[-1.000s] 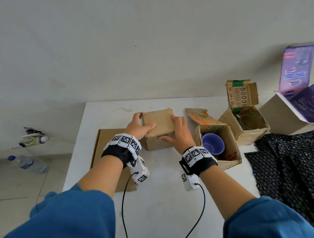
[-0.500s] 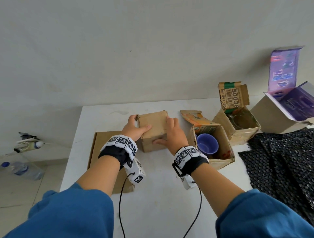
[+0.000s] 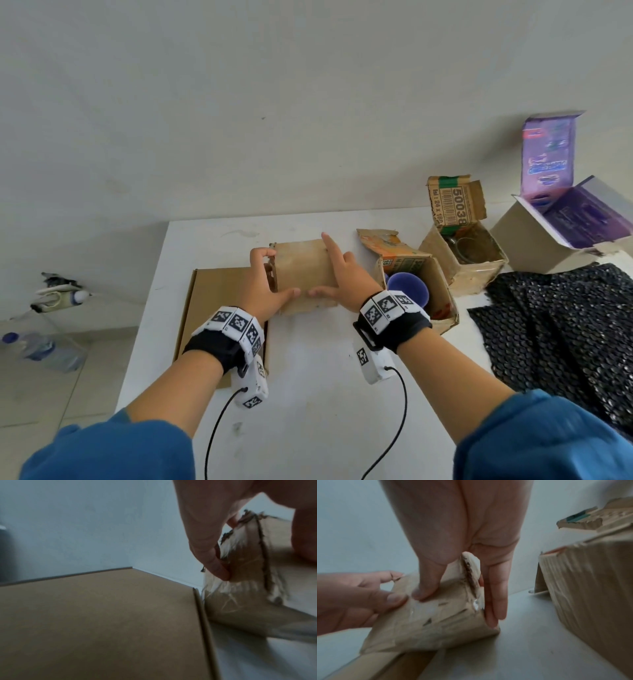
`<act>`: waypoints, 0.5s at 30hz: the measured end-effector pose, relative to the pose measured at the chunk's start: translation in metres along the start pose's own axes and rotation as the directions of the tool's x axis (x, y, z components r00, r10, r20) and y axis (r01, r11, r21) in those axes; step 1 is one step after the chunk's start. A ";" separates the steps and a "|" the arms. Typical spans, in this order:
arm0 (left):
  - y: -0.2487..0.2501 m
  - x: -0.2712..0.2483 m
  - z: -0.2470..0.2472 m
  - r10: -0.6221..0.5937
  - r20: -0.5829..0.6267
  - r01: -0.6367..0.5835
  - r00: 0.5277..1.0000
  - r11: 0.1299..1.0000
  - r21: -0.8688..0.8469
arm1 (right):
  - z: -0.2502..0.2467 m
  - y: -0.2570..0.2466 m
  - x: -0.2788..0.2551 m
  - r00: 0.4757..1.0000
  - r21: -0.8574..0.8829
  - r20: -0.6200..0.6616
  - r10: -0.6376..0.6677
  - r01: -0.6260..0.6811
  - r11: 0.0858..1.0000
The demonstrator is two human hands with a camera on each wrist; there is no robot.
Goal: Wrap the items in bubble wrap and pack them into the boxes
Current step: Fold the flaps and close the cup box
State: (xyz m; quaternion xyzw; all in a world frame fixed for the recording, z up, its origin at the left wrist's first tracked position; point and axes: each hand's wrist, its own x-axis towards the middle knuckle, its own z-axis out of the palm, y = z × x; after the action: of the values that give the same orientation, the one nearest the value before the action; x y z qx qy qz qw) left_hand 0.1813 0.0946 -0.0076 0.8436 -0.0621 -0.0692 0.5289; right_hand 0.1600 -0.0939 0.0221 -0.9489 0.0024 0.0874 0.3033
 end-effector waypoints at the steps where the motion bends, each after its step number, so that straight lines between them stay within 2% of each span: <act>1: -0.004 -0.004 0.000 0.035 0.005 -0.035 0.999 0.999 0.015 | 0.005 0.001 -0.002 1.000 0.010 -0.008 0.005 -0.005 1.000; 6: -0.018 -0.015 -0.001 0.160 0.086 -0.170 0.983 0.977 0.127 | 0.021 0.004 -0.014 0.999 0.008 -0.054 -0.011 0.012 1.000; 15: -0.013 -0.036 -0.003 0.099 0.159 -0.150 0.982 0.922 0.356 | 0.033 0.014 -0.033 0.999 0.008 0.042 -0.024 0.023 1.000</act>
State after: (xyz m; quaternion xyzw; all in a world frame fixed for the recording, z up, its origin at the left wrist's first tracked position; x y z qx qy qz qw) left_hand 0.1469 0.1096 -0.0166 0.9148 -0.1640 -0.0809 0.3600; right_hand 0.1217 -0.0879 -0.0072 -0.9456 -0.0149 0.1040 0.3080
